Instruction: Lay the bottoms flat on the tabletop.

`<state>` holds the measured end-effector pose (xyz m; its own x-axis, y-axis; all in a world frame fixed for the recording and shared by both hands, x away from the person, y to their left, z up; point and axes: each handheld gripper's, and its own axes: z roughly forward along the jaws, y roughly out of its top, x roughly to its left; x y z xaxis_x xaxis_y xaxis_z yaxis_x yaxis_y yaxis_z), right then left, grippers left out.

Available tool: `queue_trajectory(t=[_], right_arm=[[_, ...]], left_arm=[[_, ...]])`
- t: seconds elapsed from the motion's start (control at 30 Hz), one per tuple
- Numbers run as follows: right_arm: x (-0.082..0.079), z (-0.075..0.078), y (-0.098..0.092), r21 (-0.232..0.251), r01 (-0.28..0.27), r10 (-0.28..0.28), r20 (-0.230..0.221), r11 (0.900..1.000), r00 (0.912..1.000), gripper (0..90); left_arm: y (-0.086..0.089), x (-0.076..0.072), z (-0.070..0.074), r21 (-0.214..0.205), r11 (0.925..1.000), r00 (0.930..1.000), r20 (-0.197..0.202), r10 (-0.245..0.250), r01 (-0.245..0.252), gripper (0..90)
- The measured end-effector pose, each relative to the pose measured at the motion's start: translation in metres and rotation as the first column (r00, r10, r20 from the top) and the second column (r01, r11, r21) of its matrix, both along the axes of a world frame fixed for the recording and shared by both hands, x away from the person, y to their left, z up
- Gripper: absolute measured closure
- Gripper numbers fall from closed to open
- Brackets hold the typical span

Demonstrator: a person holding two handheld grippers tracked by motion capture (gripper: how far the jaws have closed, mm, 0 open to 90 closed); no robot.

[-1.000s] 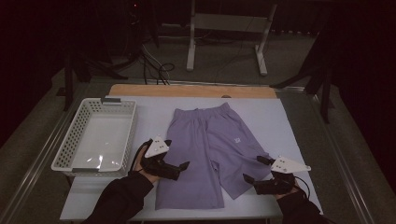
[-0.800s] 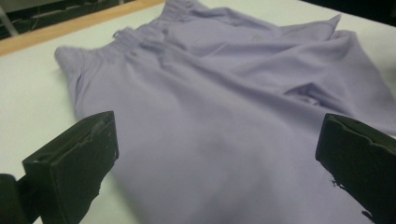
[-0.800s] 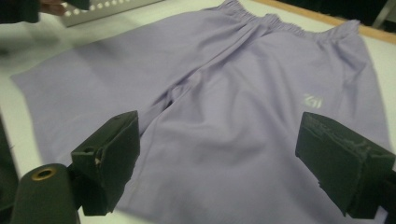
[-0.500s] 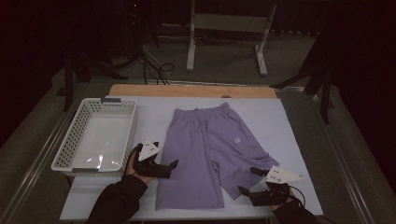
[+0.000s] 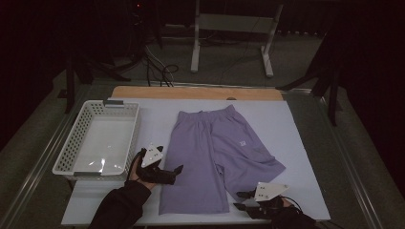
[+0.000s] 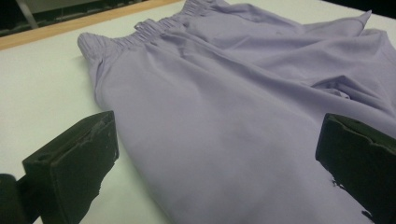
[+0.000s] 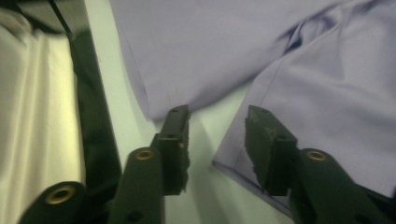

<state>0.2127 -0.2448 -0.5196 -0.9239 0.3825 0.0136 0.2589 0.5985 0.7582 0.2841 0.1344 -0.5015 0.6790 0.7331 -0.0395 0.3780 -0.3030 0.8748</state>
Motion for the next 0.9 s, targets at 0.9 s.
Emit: queue_trajectory(t=[0.9], right_arm=[[-0.026, 0.055, 0.032, 0.155, -0.036, 0.03, 0.038, 0.9872, 0.9988, 66.2]], left_arm=[[-0.001, 0.0, 0.0, 0.01, 0.9999, 1.0, -0.001, -0.003, 0.003, 0.1]])
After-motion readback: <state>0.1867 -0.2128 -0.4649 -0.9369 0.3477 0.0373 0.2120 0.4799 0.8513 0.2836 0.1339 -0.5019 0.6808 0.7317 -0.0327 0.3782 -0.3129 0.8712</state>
